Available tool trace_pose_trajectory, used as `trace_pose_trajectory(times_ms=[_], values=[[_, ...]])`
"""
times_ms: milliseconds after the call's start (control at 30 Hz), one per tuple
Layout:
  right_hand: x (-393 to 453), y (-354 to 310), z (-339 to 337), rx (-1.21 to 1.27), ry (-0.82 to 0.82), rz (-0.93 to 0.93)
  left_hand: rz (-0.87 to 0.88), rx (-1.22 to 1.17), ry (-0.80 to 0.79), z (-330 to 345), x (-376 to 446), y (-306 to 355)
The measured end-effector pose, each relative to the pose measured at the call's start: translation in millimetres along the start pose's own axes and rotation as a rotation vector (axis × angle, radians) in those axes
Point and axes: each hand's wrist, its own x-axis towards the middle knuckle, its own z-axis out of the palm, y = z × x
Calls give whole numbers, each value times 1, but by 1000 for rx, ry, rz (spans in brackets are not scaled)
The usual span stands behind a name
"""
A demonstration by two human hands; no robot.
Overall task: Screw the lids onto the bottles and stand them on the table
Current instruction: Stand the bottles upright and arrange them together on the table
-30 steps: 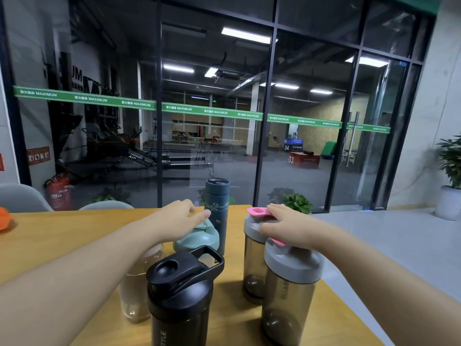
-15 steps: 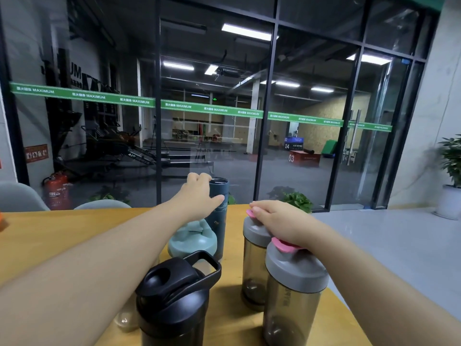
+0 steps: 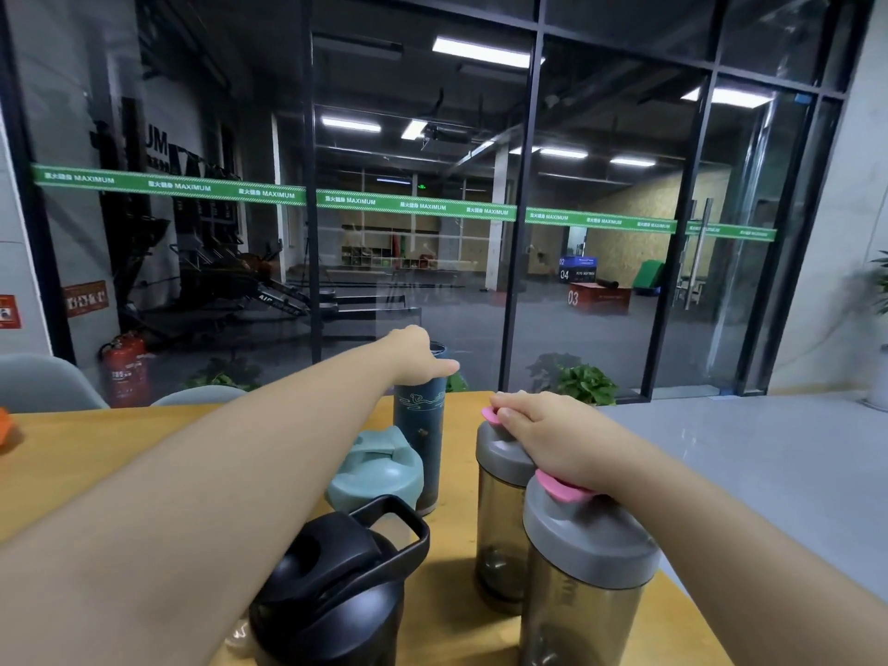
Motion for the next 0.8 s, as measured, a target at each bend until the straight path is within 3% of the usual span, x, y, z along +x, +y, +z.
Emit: trace_pose_trajectory(times_ms=[267,467,800], values=[[0,2,1,0,-8,-6,-5,50,79,12,10,4],[-1,0,-1,-3,-12,-9,63,41,49,12,9,12],[-3,-2,-1,79,-7,10,134,-146,-4,19,16,28]])
